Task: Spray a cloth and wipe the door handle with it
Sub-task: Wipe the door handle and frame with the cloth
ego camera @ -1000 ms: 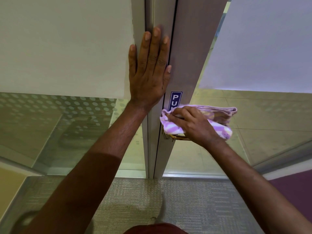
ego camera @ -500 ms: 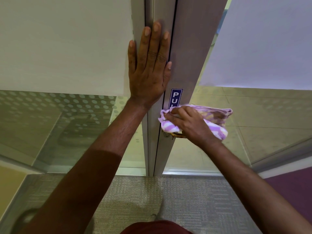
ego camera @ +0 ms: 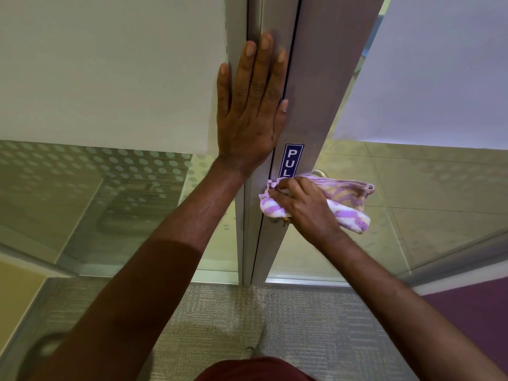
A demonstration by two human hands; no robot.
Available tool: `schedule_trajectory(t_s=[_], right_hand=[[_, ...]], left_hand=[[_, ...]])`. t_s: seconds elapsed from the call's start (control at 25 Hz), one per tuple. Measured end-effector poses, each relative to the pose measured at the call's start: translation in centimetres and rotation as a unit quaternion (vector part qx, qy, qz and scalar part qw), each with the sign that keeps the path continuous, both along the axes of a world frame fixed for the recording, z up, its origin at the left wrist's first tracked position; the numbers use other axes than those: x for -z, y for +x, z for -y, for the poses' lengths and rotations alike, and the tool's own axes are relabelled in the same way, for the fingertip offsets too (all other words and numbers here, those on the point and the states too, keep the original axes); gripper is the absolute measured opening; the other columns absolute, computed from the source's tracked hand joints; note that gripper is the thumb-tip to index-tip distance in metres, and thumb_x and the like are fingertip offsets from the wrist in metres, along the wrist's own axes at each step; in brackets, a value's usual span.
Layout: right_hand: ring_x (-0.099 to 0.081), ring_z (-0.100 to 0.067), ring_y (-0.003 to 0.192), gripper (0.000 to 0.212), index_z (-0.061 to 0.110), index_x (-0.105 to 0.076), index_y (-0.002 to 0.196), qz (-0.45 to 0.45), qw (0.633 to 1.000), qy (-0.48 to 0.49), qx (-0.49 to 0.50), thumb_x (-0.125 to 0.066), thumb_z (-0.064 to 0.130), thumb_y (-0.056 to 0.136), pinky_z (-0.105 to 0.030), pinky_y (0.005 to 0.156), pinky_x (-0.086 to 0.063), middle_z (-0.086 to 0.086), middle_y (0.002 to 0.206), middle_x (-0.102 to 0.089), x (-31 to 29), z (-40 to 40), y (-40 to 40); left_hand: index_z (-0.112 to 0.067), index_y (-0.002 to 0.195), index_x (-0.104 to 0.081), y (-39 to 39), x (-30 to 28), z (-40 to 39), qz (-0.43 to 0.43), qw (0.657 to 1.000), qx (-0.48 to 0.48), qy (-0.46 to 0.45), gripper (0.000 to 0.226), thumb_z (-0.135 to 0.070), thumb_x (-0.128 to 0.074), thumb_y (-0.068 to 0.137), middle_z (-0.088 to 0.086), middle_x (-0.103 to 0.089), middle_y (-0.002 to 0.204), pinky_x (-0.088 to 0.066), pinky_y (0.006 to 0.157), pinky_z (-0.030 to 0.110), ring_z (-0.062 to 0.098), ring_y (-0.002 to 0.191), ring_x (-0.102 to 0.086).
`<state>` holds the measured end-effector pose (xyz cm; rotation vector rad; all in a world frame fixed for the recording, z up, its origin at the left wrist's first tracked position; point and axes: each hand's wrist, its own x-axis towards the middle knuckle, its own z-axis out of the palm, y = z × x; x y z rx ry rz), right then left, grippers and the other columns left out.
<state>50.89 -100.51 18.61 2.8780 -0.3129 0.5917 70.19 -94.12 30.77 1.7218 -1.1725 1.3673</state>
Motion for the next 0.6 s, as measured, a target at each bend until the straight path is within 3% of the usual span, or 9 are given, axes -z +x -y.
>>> schedule_trajectory(t_s=[0.28,0.44,0.6], right_hand=[[-0.053,-0.031,0.120,0.066,0.020,-0.061,0.145,-0.047,0.998,-0.041,0.006,-0.086,0.022,0.083,-0.045,0.099,-0.051,-0.007,0.135,-0.060,-0.6,0.0,-0.1],[-0.056,-0.032,0.117,0.068,0.013,-0.067,0.136,-0.017,0.998,-0.030,0.043,-0.093,0.023,0.075,-0.046,0.098,-0.054,-0.009,0.129,-0.063,-1.1,0.2,-0.2],[-0.060,-0.036,0.114,0.049,0.006,-0.068,0.132,0.014,1.000,0.003,0.007,-0.081,0.010,0.085,-0.049,0.099,-0.054,-0.014,0.126,-0.066,-0.3,-1.3,1.0]], left_hand=[[-0.008,0.156,-0.036,0.0,-0.2,-0.2,-0.004,1.000,0.002,0.003,0.051,-0.033,-0.038,0.112,0.021,-0.050,0.157,0.001,0.132,0.044,0.035,0.150,-0.032],[-0.009,0.157,-0.035,0.0,-0.1,-0.1,-0.002,1.000,-0.005,0.003,0.052,-0.033,-0.041,0.112,0.019,-0.050,0.158,0.001,0.132,0.044,0.034,0.151,-0.032],[-0.009,0.157,-0.035,0.0,0.0,-0.1,-0.002,1.000,-0.002,0.000,0.052,-0.032,-0.042,0.111,0.019,-0.049,0.159,0.000,0.133,0.045,0.034,0.152,-0.032]])
